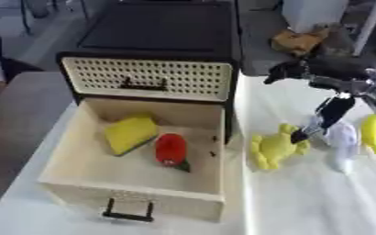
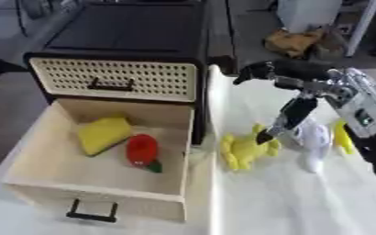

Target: Pick up objects from table and place into drawer.

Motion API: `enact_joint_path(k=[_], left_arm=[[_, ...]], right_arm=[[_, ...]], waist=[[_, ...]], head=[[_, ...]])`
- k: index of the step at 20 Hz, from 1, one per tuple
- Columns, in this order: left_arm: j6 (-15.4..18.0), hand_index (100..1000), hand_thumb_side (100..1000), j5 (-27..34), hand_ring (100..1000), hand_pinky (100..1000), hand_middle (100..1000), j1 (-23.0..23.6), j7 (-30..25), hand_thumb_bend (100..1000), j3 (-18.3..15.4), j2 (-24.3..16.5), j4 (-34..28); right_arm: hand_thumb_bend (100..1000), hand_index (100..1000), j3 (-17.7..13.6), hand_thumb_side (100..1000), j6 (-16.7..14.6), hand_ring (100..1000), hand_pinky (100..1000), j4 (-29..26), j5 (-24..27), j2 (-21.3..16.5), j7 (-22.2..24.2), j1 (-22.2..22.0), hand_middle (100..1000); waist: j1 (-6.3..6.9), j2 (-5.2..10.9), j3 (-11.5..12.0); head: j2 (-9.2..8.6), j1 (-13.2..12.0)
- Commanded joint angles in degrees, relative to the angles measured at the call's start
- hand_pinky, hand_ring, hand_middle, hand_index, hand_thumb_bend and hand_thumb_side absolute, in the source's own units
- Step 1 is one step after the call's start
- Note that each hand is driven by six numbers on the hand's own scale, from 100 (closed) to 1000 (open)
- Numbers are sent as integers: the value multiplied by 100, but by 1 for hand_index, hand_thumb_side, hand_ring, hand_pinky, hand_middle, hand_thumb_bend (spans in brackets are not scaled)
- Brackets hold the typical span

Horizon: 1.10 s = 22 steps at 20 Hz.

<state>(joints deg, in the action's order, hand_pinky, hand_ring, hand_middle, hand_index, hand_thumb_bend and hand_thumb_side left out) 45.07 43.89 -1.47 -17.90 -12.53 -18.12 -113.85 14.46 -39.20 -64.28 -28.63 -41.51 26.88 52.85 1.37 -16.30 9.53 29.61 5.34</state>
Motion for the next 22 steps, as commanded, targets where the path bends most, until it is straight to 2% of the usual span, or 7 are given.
enact_joint_path(k=[1, 11, 22], left_arm=[[21, 1000, 967, 39, 890, 933, 805, -54, -67, 322, -30, -64, -74], [-68, 1000, 968, 43, 890, 934, 805, -111, -23, 305, -59, -21, -74], [-126, 1000, 974, -3, 889, 934, 804, -156, 6, 286, -66, 57, -74]], right_arm=[[845, 900, -15, 509, -1277, 963, 834, -99, 105, -71, 1364, 45, 811], [793, 876, 81, 429, -1277, 954, 829, -146, 142, -151, 1560, -246, 790], [786, 843, 122, 367, -1277, 942, 826, 11, -57, -149, 1633, -440, 748]], waist=[[2, 78, 28], [-20, 36, 63], [-10, -35, 63]], head=[[-26, -9], [-50, -51], [-33, -89]])
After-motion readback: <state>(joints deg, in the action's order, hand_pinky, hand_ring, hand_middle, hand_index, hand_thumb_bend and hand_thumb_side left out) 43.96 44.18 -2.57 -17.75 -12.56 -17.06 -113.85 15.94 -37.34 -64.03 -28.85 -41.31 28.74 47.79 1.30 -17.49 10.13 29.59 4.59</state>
